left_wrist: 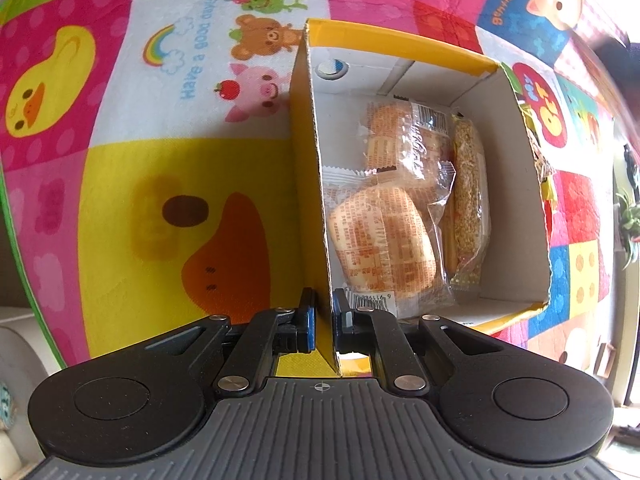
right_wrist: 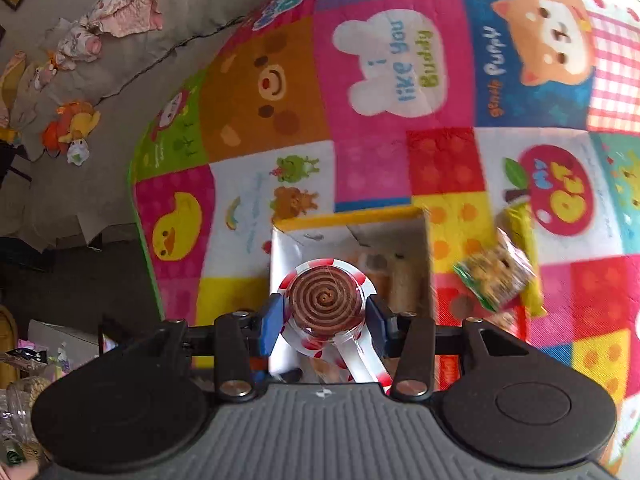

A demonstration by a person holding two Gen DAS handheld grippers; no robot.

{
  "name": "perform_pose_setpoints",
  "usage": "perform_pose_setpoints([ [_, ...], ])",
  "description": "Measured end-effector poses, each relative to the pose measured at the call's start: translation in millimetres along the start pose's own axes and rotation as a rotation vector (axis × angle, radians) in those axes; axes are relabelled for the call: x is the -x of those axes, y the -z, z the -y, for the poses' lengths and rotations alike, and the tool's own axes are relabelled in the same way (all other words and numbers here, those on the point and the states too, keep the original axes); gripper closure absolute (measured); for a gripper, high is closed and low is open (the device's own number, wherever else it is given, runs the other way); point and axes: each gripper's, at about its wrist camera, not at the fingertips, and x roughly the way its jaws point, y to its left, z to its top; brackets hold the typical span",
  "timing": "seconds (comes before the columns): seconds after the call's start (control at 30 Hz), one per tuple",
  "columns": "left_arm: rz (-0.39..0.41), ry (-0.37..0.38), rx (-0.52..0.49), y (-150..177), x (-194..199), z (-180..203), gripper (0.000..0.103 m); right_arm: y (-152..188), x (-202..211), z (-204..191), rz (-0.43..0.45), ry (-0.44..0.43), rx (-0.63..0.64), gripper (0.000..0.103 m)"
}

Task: Organize objects
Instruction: 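Carry the lollipop over the yellow box with the right gripper, then drop the lollipop into the yellow box by opening the right gripper, then grasp the yellow wrapped bar with the right gripper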

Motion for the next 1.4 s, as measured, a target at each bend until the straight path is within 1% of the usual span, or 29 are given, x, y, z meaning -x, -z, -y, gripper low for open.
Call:
perform_pose_setpoints([
  [0.13, 0.0, 0.009, 0.025, 2.0, -0.5, -4.2, 0.093, -23.1, -34.0, -8.8, -0.033, -0.032, 0.003, 0.058],
  [0.23, 0.005, 0.02, 0.048, 2.7, -0.6, -7.4, 0.093, -36.0, -57.5, -7.0, -0.065, -0.061, -0.034, 0.054],
  [0.33, 0.004, 0.026, 0.065, 2.2, -1.8, -9.8, 0.092, -38.0, -57.0, 0.7, -0.058, -0.068, -0.071, 0.053],
  [0.43, -0.009, 0.011, 0.072, -1.6, -4.6, -8.6, 0.092, -33.6, -43.7, 16.8, -0.054, -0.054, -0.061, 0.052],
  [0.5, -0.01, -0.006, 0.08, -5.7, -5.8, -5.5, 0.092, -27.9, -33.3, 34.2, -0.047, -0.007, -0.043, 0.052],
  [0.57, -0.013, -0.012, 0.097, -10.6, -6.7, -2.6, 0.093, -19.5, -23.4, 56.4, -0.037, 0.07, -0.018, 0.052],
  [0.63, -0.012, -0.018, 0.111, -16.1, -8.7, 0.8, 0.093, -8.1, -16.2, 82.1, -0.05, 0.14, -0.005, 0.051],
  [0.67, -0.011, -0.023, 0.113, -18.3, -9.3, 2.3, 0.093, 2.9, -13.9, 99.5, -0.067, 0.165, -0.022, 0.051],
  [0.8, -0.009, -0.049, 0.152, -25.6, -11.6, 5.4, 0.093, 41.0, -9.6, 163.5, -0.148, 0.203, -0.129, 0.051],
  [0.9, -0.018, -0.07, 0.168, -25.3, -11.7, 7.5, 0.094, 48.0, -10.2, 192.5, -0.166, 0.206, -0.147, 0.051],
  [1.0, -0.032, -0.101, 0.176, -25.2, -11.1, 14.5, 0.095, 38.6, -21.2, 206.9, -0.175, 0.163, -0.131, 0.051],
  [1.1, -0.038, -0.125, 0.182, -26.3, -8.1, 17.5, 0.095, 21.5, -40.0, 201.8, -0.174, 0.136, -0.08, 0.051],
  [1.2, -0.043, -0.137, 0.203, -23.5, -6.3, 18.5, 0.095, 2.7, -55.5, 182.8, -0.14, 0.135, 0.078, 0.051],
  [1.23, -0.045, -0.141, 0.209, -23.0, -6.1, 18.7, 0.095, -3.1, -59.9, 180.9, -0.134, 0.132, 0.108, 0.051],
  [1.3, -0.045, -0.15, 0.223, -20.9, -5.2, 19.5, 0.095, -16.6, -68.3, 187.8, -0.135, 0.104, 0.079, 0.051],
  [1.37, -0.039, -0.158, 0.236, -19.1, -3.8, 20.4, 0.095, -29.3, -72.1, 204.1, -0.106, 0.064, 0.001, 0.051],
  [1.4, -0.037, -0.16, 0.24, -17.8, -3.0, 20.3, 0.095, -34.0, -73.7, 213.5, -0.09, 0.06, -0.042, 0.051],
])
